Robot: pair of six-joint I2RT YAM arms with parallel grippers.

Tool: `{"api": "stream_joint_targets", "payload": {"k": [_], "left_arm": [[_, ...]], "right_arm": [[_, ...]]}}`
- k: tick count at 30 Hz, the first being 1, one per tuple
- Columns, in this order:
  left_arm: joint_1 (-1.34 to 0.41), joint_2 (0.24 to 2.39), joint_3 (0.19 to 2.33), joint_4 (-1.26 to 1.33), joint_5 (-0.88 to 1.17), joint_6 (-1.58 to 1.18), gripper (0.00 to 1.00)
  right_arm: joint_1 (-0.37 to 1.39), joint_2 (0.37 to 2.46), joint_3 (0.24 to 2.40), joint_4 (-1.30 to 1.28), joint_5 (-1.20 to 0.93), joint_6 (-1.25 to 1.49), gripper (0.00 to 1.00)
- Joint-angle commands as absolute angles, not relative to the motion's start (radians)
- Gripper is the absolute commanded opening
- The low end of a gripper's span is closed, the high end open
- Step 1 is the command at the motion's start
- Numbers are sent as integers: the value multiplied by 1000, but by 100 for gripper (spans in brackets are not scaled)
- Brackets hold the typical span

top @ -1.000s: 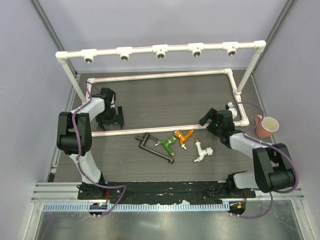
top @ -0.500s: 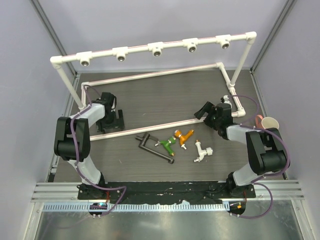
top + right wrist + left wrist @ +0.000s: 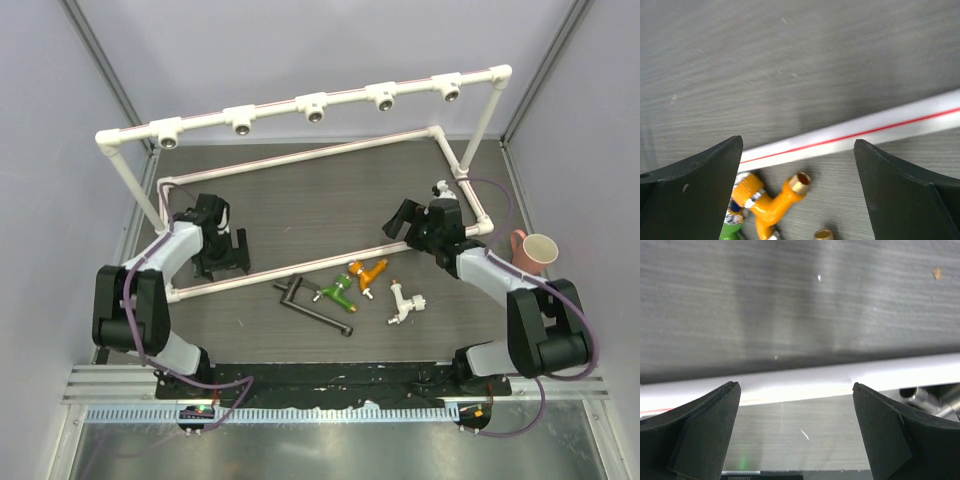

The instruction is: Install the water faucets

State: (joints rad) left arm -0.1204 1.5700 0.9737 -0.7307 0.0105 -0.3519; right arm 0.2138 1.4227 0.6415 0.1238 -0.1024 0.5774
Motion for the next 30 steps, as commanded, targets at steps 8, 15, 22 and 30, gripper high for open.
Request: {"api": "stream_joint_targets", "payload": {"k": [8, 15, 22, 30], "left_arm": [[-126, 1474, 1075, -755, -287, -416, 100], [-14, 1698, 1215, -667, -284, -463, 100], [106, 1819, 1285, -634, -291, -488, 100], [320, 1766, 1238, -597, -308, -578, 100]], "right_arm": [[218, 1077, 677, 12, -83, 485, 100], [218, 908, 615, -41, -129, 456, 100], [216, 836, 565, -75, -133, 463, 100], [219, 834, 555, -87, -127, 462, 100]]}}
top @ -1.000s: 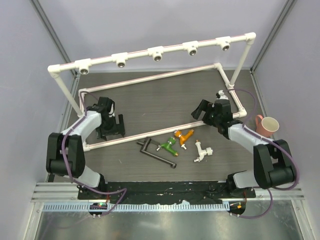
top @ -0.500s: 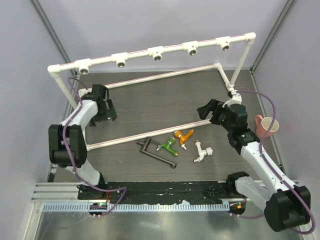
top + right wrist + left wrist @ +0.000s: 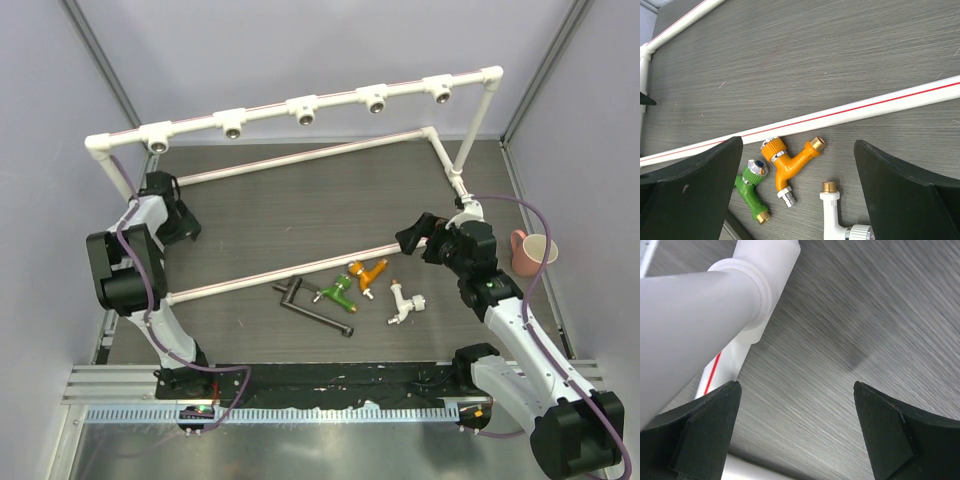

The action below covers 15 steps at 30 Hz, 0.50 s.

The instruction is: Install the water faucets

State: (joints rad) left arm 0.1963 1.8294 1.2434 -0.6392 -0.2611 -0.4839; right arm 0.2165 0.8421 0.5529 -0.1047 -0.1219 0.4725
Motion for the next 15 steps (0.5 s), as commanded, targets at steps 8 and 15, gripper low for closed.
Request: {"api": "stream_joint_targets", "payload": {"k": [8, 15], "left_arm": [[495, 1733, 1166, -549, -229, -669, 100], [488, 1665, 1135, -517, -88, -704, 100]], "right_arm": [[216, 833, 548, -92, -110, 472, 100], [215, 851, 537, -91, -83, 476, 100]]}}
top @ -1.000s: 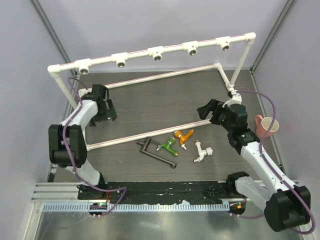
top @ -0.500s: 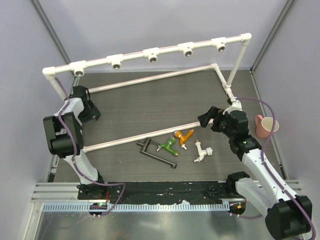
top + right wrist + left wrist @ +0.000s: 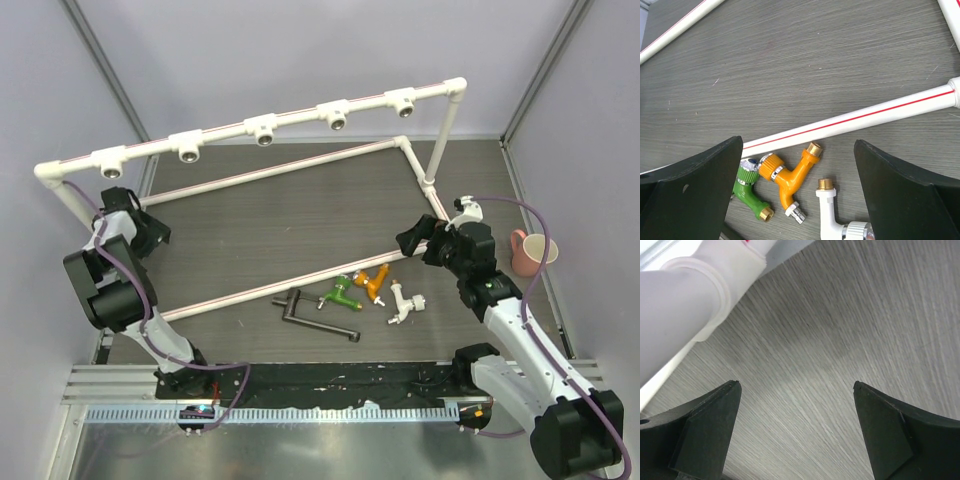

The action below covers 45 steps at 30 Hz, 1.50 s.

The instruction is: Install the water faucets

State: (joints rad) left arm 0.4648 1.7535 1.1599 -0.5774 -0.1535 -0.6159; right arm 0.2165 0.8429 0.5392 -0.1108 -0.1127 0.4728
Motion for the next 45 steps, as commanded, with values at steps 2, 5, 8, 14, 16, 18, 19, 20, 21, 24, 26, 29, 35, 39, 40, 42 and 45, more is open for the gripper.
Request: {"api": "stream_joint_targets", "payload": {"k": [2, 5, 8, 14, 16, 18, 19, 20, 21, 24, 26, 29, 35, 39, 40, 42, 45], "left_arm": [[454, 1617, 1126, -525, -54, -704, 100], [396, 1528, 1101, -529, -17, -704, 100], [342, 1445, 1054, -540, 27, -703, 100], [269, 1223, 885, -551, 119, -698, 100], [249, 1151, 830, -557, 141, -695, 100], [232, 1090, 792, -564, 166, -678, 100], [210, 1075, 782, -575, 172, -670, 100], [198, 1060, 775, -577, 181, -663, 100], [169, 1049, 766, -580, 198, -640, 100], [103, 1025, 768, -600, 222, -589, 100], [69, 1014, 776, -612, 224, -562, 99], [9, 1011, 793, -609, 224, -519, 100], [-100, 1006, 813, -604, 248, -450, 100], [-172, 994, 818, -600, 245, -413, 100], [-181, 996, 818, -598, 248, -408, 100], [-201, 996, 815, -597, 262, -399, 100], [-227, 996, 811, -606, 262, -399, 100]], "right_arm": [[216, 883, 535, -84, -62, 482, 100], [206, 931, 528, -81, -28, 526, 100], [181, 968, 508, -81, -29, 584, 100], [131, 1017, 419, -29, -38, 660, 100], [123, 1029, 397, 33, -63, 681, 100], [121, 1057, 373, 95, -66, 692, 100], [121, 1069, 367, 119, -69, 696, 100], [121, 1084, 359, 141, -71, 698, 100], [121, 1116, 359, 185, -74, 699, 100], [120, 1193, 368, 283, -90, 696, 99], [120, 1239, 402, 333, -100, 692, 99], [121, 1328, 454, 400, -109, 689, 99], [121, 1440, 548, 446, -121, 673, 99], [121, 1466, 592, 442, -129, 641, 100], [121, 1470, 607, 437, -132, 628, 99], [121, 1476, 618, 439, -140, 617, 99], [123, 1485, 647, 422, -144, 604, 100]]}}
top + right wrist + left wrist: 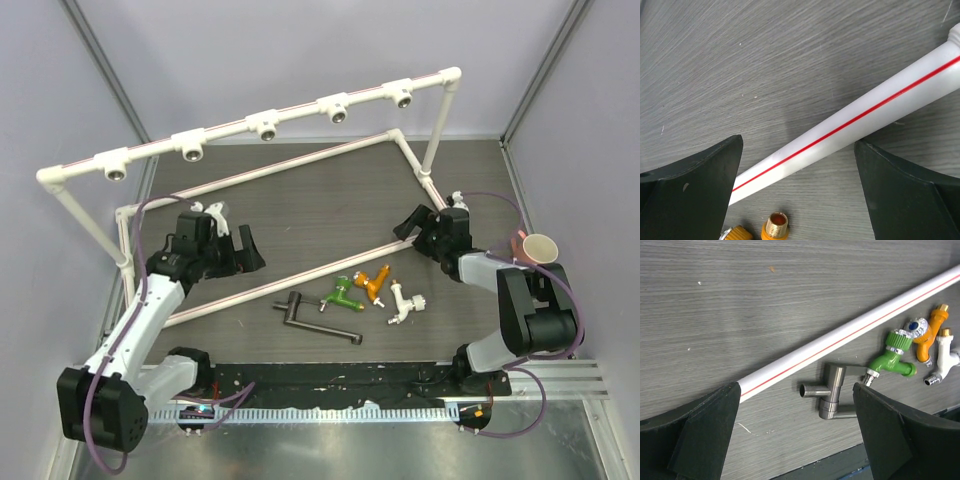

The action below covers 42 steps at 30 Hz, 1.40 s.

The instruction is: Install the water faucets

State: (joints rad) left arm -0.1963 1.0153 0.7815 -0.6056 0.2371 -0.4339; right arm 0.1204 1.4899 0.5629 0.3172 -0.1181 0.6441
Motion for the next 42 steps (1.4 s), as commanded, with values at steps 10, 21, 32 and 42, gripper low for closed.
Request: {"api": "stream_joint_targets", "payload": {"k": [10, 21, 32, 42], "left_arm": [[-425, 982, 778, -657, 155, -520, 100], [-799, 972, 700, -715, -216, -850, 100], [-1022, 1219, 781, -709, -413, -956, 82], [-1031, 1390, 825, -612, -393, -956, 45]], "right_arm": [[118, 1488, 715, 380, -152, 551, 100], [117, 1172, 646, 155, -153, 518, 100], [112, 717, 552, 6, -158, 558, 100], [114, 583, 502, -115, -176, 520, 100]]}}
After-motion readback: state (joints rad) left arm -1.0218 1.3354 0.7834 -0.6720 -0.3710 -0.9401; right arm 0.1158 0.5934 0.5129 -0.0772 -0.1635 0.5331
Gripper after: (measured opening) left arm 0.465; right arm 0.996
